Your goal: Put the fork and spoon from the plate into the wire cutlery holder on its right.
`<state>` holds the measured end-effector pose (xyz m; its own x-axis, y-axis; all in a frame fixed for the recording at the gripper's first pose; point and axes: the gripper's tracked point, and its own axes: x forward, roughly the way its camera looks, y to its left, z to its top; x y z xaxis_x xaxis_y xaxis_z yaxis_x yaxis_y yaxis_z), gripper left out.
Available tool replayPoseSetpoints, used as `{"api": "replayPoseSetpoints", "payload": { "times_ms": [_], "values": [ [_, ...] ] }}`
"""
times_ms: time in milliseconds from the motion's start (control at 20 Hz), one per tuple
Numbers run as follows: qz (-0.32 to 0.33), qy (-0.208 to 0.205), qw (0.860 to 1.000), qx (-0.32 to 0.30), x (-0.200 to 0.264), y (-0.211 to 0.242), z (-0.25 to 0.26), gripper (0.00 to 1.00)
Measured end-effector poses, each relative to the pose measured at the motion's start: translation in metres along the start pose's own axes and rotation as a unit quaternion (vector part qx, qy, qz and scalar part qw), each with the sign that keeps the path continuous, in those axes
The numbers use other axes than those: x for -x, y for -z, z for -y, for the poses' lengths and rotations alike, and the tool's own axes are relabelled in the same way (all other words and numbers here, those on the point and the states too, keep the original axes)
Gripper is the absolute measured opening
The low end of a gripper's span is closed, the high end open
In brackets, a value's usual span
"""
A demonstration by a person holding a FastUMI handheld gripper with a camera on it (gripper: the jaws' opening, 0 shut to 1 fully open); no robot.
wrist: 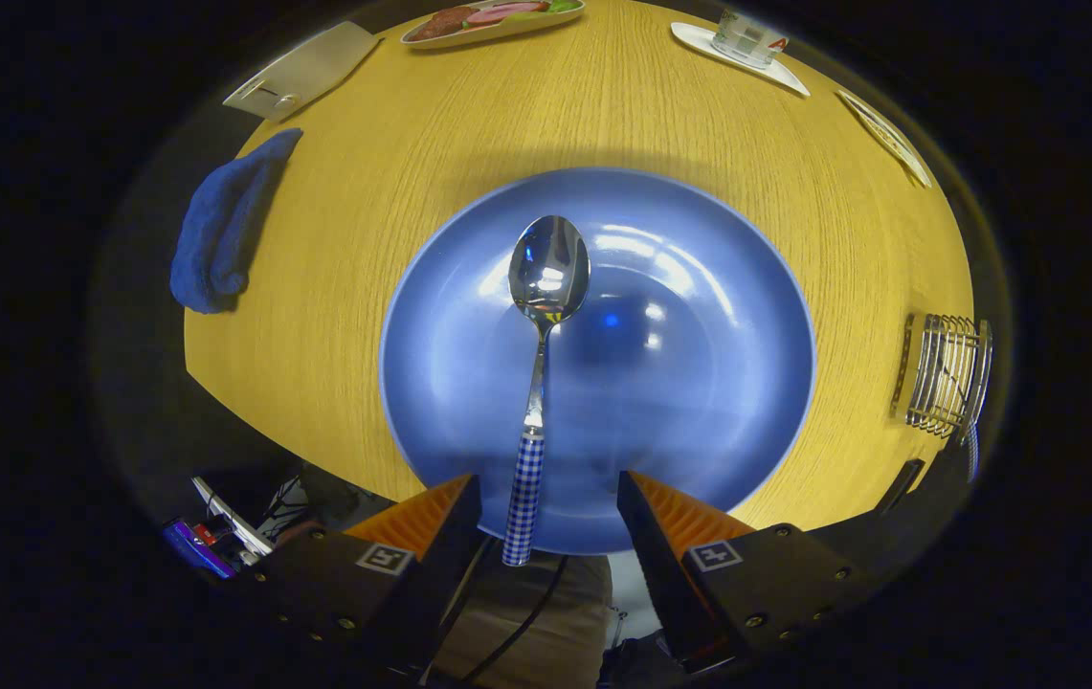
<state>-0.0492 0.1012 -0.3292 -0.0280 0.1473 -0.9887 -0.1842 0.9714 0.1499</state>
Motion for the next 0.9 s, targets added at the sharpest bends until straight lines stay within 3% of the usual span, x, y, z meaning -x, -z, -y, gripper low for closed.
{"api": "replayPoseSetpoints", "payload": {
  "times_ms": [50,100,200,300,400,550,650,900],
  "values": [
    [-0.001,0.0,1.0,-0.001,-0.002,-0.001,0.001,0.8],
    [-0.002,0.002,1.0,-0.002,-0.004,-0.001,0.004,0.64],
    [-0.019,0.006,1.0,0.003,-0.009,0.006,0.008,0.55],
    [-0.014,0.007,1.0,0.013,-0.011,0.0,0.009,0.56],
    [-0.021,0.044,0.998,0.029,-0.022,0.009,0.028,0.16],
    [-0.042,0.029,0.998,0.043,-0.012,0.014,0.028,0.2],
    [-0.029,0.055,0.996,0.057,-0.006,0.009,0.034,0.02],
    [-0.034,0.025,0.996,0.081,0.001,0.012,0.031,0.02]
  ]
}}
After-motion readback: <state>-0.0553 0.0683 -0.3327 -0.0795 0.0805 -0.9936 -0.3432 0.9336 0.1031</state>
